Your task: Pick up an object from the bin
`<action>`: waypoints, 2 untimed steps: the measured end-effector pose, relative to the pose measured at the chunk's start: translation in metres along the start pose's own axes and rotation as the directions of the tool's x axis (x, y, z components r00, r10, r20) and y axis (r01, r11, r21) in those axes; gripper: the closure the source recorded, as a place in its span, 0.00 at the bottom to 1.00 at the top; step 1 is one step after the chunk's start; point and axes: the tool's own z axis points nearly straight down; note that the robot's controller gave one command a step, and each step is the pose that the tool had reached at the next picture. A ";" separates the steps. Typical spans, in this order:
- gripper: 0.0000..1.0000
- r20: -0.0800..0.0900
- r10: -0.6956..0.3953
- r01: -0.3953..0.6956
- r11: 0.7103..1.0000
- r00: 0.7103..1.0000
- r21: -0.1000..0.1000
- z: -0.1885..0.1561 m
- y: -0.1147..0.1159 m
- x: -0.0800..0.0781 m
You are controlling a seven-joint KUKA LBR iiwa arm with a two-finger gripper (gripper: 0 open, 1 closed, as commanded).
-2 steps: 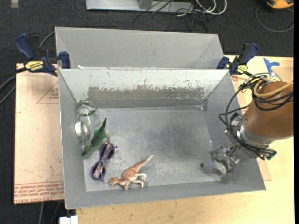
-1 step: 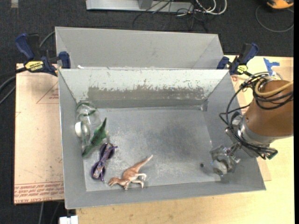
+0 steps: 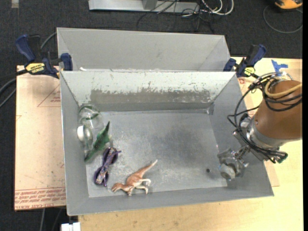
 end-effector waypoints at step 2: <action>1.00 0.001 0.000 0.000 1.000 1.000 0.002 -0.013 0.000 -0.001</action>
Offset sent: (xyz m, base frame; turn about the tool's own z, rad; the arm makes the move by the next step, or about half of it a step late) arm 0.0001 0.0001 0.0019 0.0000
